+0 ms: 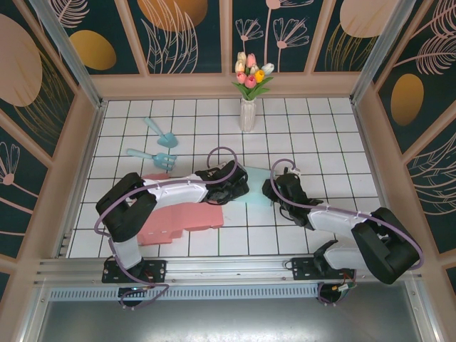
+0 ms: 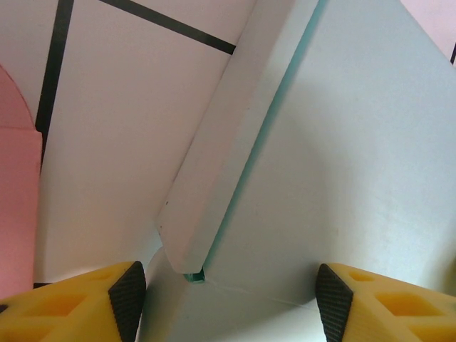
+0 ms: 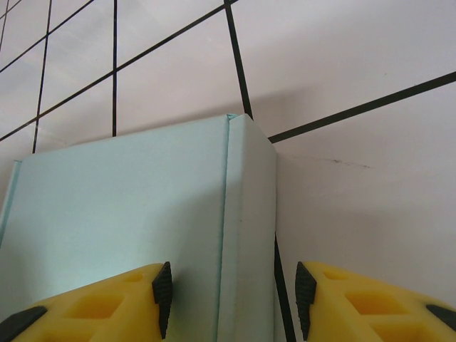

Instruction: Fold the paper box

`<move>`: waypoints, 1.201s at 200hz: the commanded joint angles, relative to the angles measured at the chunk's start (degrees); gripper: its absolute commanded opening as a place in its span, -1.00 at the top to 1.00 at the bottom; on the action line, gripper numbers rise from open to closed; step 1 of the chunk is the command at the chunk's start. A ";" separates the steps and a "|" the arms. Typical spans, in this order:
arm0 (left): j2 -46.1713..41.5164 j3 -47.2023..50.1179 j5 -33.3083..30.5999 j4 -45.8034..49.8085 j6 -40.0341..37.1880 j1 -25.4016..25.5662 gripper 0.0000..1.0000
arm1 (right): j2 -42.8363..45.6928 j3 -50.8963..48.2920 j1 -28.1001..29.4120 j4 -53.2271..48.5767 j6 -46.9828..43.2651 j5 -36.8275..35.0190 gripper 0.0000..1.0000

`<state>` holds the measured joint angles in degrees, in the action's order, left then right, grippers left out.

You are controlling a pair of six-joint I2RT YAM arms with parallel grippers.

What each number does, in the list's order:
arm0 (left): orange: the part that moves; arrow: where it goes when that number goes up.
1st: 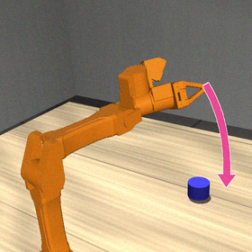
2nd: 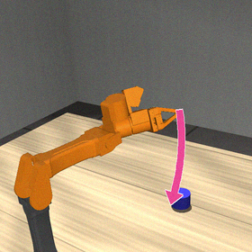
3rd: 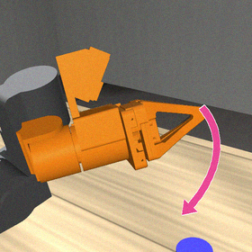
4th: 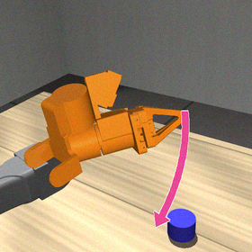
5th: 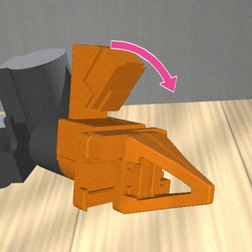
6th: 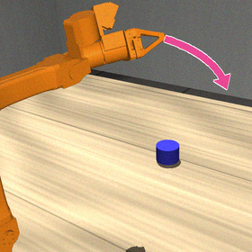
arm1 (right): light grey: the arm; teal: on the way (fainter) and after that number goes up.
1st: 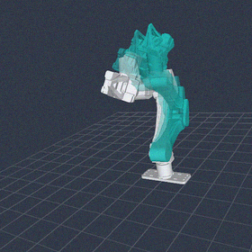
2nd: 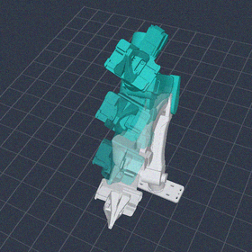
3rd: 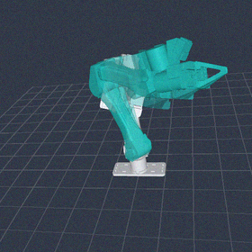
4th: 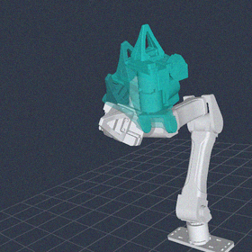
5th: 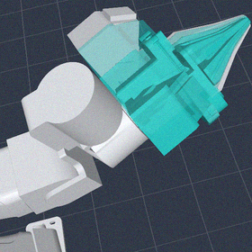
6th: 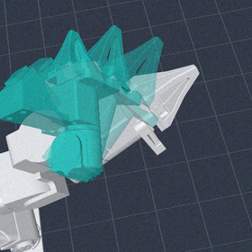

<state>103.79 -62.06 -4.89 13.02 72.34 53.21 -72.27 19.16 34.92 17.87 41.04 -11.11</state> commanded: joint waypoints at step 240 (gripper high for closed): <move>1.06 3.87 -3.29 1.75 0.68 0.27 -0.27 | 17.10 -7.23 5.20 -10.55 5.83 -1.63 0.05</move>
<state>103.39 -60.10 -6.46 9.61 72.53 53.60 -56.01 13.67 39.09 8.73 44.64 -13.26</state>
